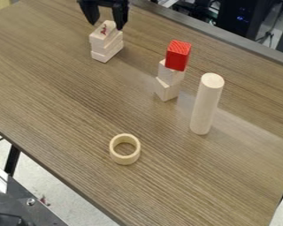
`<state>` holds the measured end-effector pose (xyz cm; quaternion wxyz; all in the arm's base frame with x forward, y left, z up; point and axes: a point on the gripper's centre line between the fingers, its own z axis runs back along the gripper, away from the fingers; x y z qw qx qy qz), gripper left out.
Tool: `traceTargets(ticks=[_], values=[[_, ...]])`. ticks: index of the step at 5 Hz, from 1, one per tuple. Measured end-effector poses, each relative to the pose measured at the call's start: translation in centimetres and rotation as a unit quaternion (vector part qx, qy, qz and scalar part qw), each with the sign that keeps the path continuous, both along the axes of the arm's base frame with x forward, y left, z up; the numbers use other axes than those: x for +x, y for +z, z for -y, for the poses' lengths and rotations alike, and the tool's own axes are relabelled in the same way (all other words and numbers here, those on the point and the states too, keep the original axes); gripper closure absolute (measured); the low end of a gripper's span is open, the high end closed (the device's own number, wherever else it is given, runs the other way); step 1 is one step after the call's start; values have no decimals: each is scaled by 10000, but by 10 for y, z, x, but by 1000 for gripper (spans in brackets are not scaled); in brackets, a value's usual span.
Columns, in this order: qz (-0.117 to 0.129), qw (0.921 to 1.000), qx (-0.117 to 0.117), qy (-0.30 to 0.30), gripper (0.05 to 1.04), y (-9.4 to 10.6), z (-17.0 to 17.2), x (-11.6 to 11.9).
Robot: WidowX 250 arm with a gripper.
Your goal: Move the block in the top of the block
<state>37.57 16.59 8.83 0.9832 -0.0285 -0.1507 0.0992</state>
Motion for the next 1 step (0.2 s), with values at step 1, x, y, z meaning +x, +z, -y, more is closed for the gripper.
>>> traceTargets(ticks=[1], values=[[142, 9993, 323, -111, 83, 24, 2, -8]])
